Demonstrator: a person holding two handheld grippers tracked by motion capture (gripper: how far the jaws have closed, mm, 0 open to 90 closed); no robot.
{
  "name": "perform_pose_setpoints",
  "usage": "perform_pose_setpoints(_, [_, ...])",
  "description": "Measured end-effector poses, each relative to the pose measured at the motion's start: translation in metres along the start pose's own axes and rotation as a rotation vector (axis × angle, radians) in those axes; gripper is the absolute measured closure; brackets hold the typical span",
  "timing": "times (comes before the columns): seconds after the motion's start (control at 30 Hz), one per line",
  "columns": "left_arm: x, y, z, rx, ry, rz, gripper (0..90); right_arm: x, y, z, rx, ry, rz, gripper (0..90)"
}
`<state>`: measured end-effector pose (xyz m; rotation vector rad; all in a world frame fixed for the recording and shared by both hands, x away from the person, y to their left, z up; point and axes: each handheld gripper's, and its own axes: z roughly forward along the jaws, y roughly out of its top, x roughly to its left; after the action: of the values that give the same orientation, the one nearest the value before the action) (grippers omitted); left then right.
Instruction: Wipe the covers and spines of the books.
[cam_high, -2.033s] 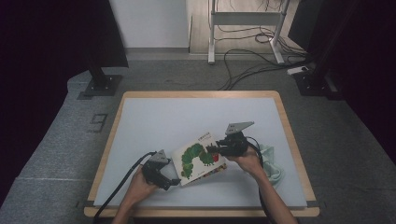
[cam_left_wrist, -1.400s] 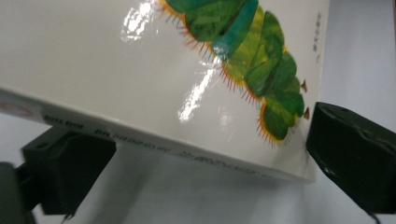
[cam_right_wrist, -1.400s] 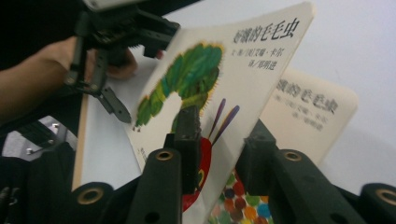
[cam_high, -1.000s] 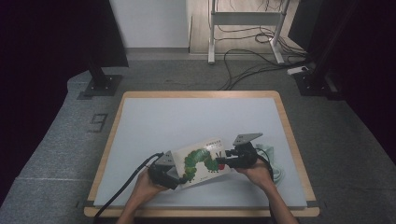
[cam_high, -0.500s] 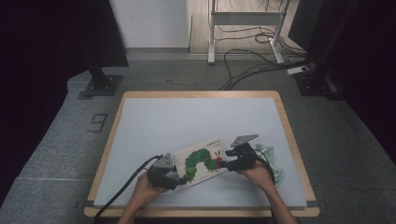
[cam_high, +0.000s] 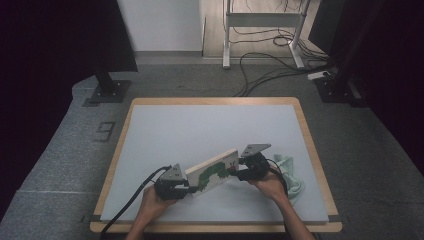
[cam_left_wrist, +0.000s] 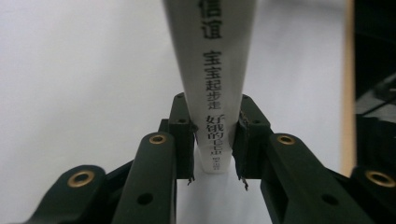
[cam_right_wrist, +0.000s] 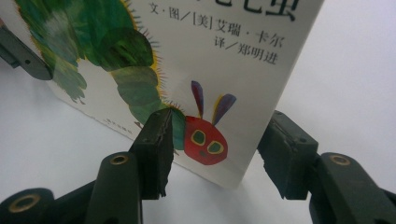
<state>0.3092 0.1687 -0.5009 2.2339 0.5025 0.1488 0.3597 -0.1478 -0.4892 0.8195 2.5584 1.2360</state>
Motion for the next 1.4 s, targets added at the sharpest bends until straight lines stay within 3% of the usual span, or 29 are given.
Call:
perform_pose_setpoints(0.1, [-0.001,-0.001,0.000,-0.003,0.011,0.004,72.4,0.002,0.004,0.003,-0.015,-0.029,-0.022,45.5])
perform_pose_setpoints(0.2, [-0.003,-0.003,0.001,-0.006,0.016,0.005,72.0,0.001,0.004,0.004,-0.015,-0.027,-0.027,45.4])
perform_pose_setpoints(0.33, [-0.003,-0.012,0.009,0.044,0.021,0.012,68.6,0.000,-0.001,0.003,-0.017,-0.021,-0.013,46.7])
perform_pose_setpoints(0.47, [-0.002,-0.021,0.012,0.032,0.007,-0.022,68.1,-0.001,-0.004,0.002,-0.032,-0.016,-0.013,47.1])
perform_pose_setpoints(0.77, [-0.004,-0.022,0.013,0.042,0.007,-0.007,72.9,0.001,-0.007,0.000,-0.042,-0.021,-0.026,47.7])
perform_pose_setpoints(1.4, [-0.008,-0.022,0.014,0.047,0.034,0.013,74.0,0.002,-0.007,-0.003,-0.038,-0.021,-0.032,47.2])
